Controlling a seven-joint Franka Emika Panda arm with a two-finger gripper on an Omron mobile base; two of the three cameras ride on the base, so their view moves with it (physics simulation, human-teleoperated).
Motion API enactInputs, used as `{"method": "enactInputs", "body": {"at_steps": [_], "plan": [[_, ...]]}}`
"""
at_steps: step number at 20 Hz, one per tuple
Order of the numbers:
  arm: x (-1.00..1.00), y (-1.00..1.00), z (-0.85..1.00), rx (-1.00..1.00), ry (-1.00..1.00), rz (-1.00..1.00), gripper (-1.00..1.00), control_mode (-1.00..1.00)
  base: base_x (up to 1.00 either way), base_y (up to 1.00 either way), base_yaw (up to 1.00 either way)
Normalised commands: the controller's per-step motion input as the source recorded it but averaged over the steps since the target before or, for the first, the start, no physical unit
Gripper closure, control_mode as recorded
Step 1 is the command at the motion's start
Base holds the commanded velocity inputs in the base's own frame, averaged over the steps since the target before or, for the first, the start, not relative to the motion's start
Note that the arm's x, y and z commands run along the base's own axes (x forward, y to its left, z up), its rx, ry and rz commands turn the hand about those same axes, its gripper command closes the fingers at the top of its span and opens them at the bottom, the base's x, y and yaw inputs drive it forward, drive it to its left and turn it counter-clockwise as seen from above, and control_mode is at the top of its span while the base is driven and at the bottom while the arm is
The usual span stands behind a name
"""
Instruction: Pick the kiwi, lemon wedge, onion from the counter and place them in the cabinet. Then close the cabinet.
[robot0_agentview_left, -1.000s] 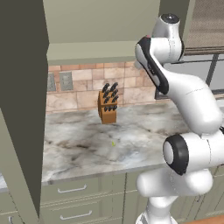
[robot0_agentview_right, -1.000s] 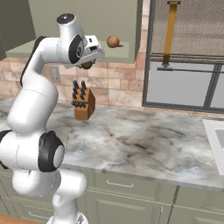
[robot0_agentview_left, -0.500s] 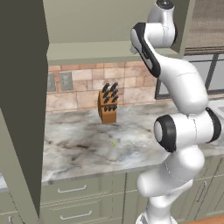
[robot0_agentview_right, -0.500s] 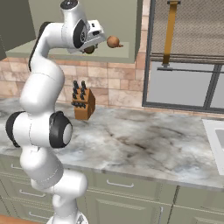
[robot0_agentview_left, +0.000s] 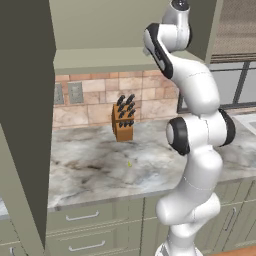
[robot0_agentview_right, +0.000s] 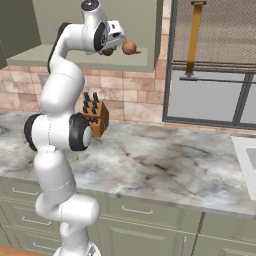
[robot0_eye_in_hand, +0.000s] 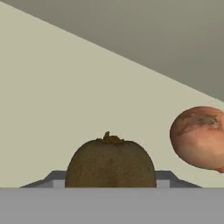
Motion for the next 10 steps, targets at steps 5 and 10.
{"method": "enactInputs", "body": {"at_steps": [5,10], "plan": [[0.91,0.00,-0.35,0.03,0.03,0.00,1.00,-1.00,0.00,0.00,0.00],[0.58,0.00,-0.19,0.01,0.00,0.00,-1.00,-1.00,0.00,0.00,0.00]]}}
